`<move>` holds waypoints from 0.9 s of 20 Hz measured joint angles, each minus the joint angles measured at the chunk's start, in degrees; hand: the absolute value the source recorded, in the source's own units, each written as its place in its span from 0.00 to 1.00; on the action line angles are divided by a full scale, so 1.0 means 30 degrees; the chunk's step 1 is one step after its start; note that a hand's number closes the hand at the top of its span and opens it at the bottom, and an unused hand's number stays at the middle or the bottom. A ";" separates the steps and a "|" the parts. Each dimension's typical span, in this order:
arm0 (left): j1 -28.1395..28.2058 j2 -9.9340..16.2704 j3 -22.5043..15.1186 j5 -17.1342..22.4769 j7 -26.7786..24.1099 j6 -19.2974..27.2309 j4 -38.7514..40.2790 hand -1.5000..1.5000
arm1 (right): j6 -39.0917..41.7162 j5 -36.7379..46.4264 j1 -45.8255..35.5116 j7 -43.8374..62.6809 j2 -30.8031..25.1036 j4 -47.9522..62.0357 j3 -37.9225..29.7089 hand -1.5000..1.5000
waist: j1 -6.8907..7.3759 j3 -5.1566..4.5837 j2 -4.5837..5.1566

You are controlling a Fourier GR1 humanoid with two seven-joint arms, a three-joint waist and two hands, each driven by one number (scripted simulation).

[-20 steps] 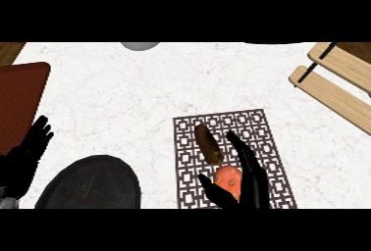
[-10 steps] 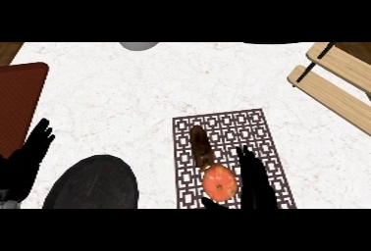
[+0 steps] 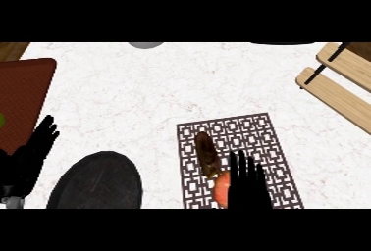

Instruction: Pick the squash from the placemat and place it in the tiered shelf

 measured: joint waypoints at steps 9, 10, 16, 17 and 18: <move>-0.0005 -0.0326 0.0241 -0.0284 -0.0040 -0.0267 -0.0049 0.50 | 0.4491 -0.0595 -0.1512 0.0778 0.0494 -0.1543 -0.0111 0.00 | 0.0154 0.0101 0.0048; -0.0080 -0.0450 0.0275 -0.0336 -0.0146 -0.0309 0.0183 0.50 | 0.4734 -0.0669 -0.1607 0.0615 0.0519 -0.1440 -0.0416 0.00 | 0.0135 0.0106 0.0055; -0.0230 -0.0568 0.0620 -0.0498 0.0046 -0.0741 0.0295 0.50 | 0.5651 -0.0862 -0.2259 0.0103 0.0537 -0.0797 -0.1950 0.00 | 0.0129 0.0124 0.0064; -0.0114 -0.0529 0.0793 -0.0460 -0.0057 -0.0974 0.0393 0.50 | 0.5697 -0.0698 -0.2174 -0.0017 0.0537 -0.0684 -0.2080 0.00 | 0.0125 0.0125 0.0059; -0.0084 -0.0502 0.0951 -0.0426 -0.0063 -0.1154 0.0418 0.50 | 0.5501 -0.0559 -0.2066 0.0082 0.0577 -0.0344 -0.1875 0.00 | 0.0127 0.0126 0.0057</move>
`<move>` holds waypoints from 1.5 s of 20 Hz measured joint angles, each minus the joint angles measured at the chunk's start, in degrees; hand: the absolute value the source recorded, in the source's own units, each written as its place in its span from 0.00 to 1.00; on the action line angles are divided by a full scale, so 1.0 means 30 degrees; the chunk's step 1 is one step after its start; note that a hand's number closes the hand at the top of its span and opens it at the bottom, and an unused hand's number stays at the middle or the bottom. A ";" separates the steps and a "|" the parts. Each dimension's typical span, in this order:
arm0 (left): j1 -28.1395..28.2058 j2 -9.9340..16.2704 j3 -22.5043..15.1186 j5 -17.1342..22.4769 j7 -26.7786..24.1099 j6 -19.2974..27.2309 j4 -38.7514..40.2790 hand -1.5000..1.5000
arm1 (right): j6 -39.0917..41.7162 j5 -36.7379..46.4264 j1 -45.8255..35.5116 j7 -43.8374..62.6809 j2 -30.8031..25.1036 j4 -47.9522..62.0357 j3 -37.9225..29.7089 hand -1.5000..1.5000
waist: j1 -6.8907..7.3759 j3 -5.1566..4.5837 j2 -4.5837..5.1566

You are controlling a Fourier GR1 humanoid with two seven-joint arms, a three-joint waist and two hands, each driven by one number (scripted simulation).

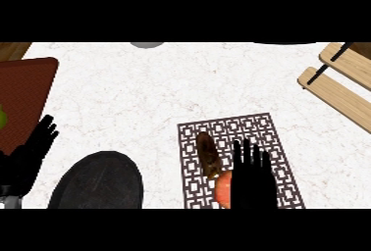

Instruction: Pick the squash from the placemat and place it in the tiered shelf

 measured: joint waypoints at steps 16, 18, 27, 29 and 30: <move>-0.0186 -0.1316 0.1503 -0.1638 0.0275 -0.1096 0.0241 0.50 | -0.0968 -0.0184 -0.0158 -0.1341 0.0154 0.2396 -0.1856 1.00 | -0.0018 -0.0032 -0.0089; -0.0372 -0.1668 0.1652 -0.1947 0.0116 -0.1200 0.0586 0.50 | -0.1129 -0.0267 0.0169 -0.1537 0.0229 0.2254 -0.1922 1.00 | -0.0038 -0.0040 -0.0101; -0.0470 -0.2070 0.2265 -0.2530 0.0466 -0.1748 0.0450 0.50 | -0.1805 0.0406 -0.0204 -0.2281 0.0085 0.2996 -0.1567 1.00 | -0.0031 -0.0157 -0.0265; -0.0571 -0.2344 0.2219 -0.2759 0.0533 -0.1634 0.0465 0.50 | -0.1700 0.0890 -0.0326 -0.2262 -0.0027 0.2777 -0.1290 1.00 | -0.0043 -0.0122 -0.0213; -0.0615 -0.2395 0.2207 -0.2781 0.0886 -0.1567 0.0087 0.50 | -0.1740 0.1126 -0.0505 -0.2252 -0.0020 0.2816 -0.1241 1.00 | -0.0037 -0.0102 -0.0182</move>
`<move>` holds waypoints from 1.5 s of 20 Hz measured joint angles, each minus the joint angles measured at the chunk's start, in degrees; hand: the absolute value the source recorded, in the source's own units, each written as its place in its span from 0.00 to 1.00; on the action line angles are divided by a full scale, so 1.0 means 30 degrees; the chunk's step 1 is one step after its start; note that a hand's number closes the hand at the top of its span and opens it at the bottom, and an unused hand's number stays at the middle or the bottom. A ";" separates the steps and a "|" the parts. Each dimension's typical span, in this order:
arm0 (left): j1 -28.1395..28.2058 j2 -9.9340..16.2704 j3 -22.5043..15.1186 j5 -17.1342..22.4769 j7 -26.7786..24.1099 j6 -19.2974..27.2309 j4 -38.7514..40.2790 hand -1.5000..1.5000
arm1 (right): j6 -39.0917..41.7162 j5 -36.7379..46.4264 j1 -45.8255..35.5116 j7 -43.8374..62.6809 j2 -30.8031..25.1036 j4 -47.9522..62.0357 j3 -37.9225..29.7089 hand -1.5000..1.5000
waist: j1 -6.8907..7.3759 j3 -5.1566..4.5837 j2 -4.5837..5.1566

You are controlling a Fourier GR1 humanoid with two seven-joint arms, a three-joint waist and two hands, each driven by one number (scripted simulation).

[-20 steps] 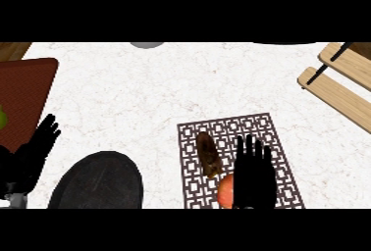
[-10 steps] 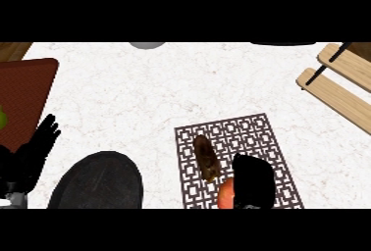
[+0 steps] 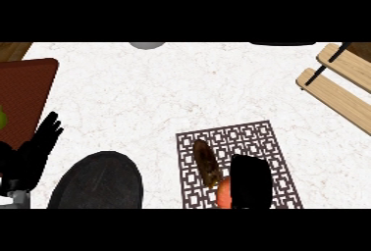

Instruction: Pick the squash from the placemat and place it in the tiered shelf

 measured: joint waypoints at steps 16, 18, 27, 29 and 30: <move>-0.0033 0.0165 0.0884 -0.0051 0.0155 -0.0768 0.0137 0.50 | -0.0093 -0.4392 -0.4541 -0.1951 -0.3176 -0.2867 -1.0488 1.00 | -0.0022 0.0113 0.0180; -0.0017 -0.0056 0.0801 -0.0214 0.0062 -0.0686 0.0135 0.50 | 0.0607 -0.5137 -0.5261 -0.1544 -0.3327 -0.3688 -1.1525 1.00 | -0.0046 0.0111 0.0164; 0.0418 -0.0138 0.1015 -0.0292 0.0183 -0.0859 -0.0306 0.50 | 0.2139 -0.8352 -0.7963 0.0660 -0.2347 -0.9288 -1.5040 1.00 | -0.0131 0.0098 0.0081; 0.0387 -0.0323 0.0955 -0.0401 0.0235 -0.0772 -0.0296 0.50 | 0.2729 -0.9000 -0.8984 0.1044 -0.2700 -1.0253 -1.5841 1.00 | -0.0150 0.0097 0.0077; 0.0439 -0.0404 0.0911 -0.0515 0.0180 -0.0745 -0.0324 0.50 | 0.3001 -0.9293 -0.9309 0.1116 -0.2980 -1.0648 -1.6236 1.00 | -0.0149 0.0094 0.0078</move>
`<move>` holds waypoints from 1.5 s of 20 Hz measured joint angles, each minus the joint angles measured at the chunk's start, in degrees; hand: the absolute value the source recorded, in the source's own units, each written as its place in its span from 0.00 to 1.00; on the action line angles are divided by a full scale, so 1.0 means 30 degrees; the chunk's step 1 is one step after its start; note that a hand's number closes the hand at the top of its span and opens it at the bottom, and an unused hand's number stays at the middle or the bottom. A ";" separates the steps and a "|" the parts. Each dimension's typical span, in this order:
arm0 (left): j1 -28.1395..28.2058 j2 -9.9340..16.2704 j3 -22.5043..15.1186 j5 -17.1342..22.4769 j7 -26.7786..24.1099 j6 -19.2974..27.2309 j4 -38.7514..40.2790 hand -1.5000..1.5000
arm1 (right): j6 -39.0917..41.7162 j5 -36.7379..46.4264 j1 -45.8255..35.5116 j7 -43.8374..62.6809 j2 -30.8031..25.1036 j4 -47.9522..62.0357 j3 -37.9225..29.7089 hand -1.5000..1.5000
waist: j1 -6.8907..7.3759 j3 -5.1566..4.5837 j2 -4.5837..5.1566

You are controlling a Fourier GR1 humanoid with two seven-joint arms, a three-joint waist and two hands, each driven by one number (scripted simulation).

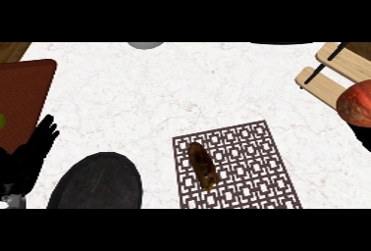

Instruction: Pick the squash from the placemat and place it in the tiered shelf

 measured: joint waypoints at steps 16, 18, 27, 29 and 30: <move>-0.0346 -0.0118 0.0332 -0.0161 0.0411 -0.0293 -0.0152 0.50 | 0.2877 0.0303 -0.6157 0.0151 -0.5460 0.3072 -0.2643 1.00 | 0.0123 -0.0024 0.0022; -0.0143 -0.0341 0.0191 -0.0385 0.0205 -0.0193 -0.0112 0.50 | 0.3278 0.0357 -0.6806 -0.0101 -0.6161 0.4128 -0.2934 1.00 | 0.0149 -0.0017 0.0035; -0.0621 -0.0411 0.0339 -0.0514 0.0543 -0.0359 -0.0056 0.50 | 0.3424 0.1531 -0.8408 -0.1013 -0.8738 0.8976 -0.3252 1.00 | 0.0258 -0.0003 0.0112; -0.0692 -0.0522 0.0308 -0.0682 0.0551 -0.0270 -0.0015 0.50 | 0.2845 0.1968 -0.8363 -0.1393 -0.9216 1.0236 -0.3162 1.00 | 0.0282 0.0006 0.0130; -0.0614 -0.0574 0.0383 -0.0676 0.0485 -0.0269 0.0011 0.50 | 0.2782 0.2019 -0.8142 -0.1650 -0.9524 1.0558 -0.3244 1.00 | 0.0268 0.0003 0.0129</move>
